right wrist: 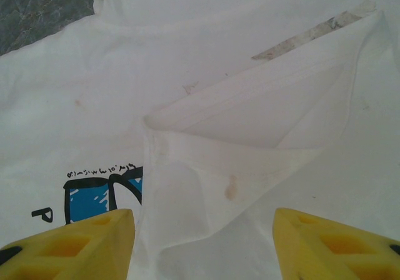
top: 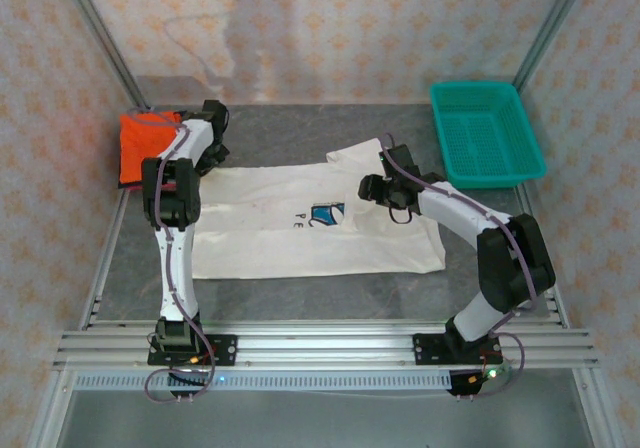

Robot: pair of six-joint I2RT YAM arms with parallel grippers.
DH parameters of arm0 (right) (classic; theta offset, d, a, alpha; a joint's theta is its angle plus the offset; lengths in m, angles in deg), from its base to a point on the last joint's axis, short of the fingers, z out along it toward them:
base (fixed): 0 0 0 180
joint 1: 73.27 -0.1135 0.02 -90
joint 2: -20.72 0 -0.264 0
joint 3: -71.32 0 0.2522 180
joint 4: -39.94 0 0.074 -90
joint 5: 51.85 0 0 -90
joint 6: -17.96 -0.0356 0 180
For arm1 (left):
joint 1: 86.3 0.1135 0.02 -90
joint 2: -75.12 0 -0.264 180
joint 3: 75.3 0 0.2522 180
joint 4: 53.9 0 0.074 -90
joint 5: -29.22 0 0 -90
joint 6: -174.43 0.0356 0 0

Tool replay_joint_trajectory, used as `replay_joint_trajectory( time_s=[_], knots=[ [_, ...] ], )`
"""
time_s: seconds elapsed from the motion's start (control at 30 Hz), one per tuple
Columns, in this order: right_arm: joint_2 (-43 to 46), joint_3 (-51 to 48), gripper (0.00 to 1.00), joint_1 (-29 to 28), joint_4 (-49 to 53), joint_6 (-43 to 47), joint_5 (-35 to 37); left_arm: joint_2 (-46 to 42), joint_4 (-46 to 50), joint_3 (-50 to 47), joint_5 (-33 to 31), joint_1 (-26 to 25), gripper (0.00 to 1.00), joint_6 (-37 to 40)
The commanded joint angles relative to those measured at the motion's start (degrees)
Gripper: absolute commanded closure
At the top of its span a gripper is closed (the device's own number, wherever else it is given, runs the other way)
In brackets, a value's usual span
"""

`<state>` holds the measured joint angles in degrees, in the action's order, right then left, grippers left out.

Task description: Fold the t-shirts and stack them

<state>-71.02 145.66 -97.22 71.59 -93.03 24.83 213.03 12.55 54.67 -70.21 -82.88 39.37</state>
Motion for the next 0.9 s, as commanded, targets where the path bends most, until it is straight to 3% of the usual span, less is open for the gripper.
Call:
replay_joint_trajectory(
  time_s=[0.0, 0.23, 0.5, 0.87],
  knots=[
    [0.89, -0.59, 0.40, 0.39, -0.97, -1.10, 0.67, 0.83, 3.57, -1.33, -1.03, 1.68, 0.77, -0.16],
    [-1.62, 3.30, 0.41, 1.73, 0.64, -2.52, 1.85, -0.94, 2.41, -3.70, 0.35, 1.68, 1.00, 0.49],
    [-11.43, 14.92, 0.42, 7.10, 2.60, 0.83, 4.92, -3.35, 0.77, -6.60, 1.67, 1.68, 1.00, 1.28],
    [-37.83, 47.01, 0.43, 7.53, 12.54, 11.42, 9.61, -2.82, 0.41, -6.78, 3.06, 1.61, 1.00, 1.98]
  ],
)
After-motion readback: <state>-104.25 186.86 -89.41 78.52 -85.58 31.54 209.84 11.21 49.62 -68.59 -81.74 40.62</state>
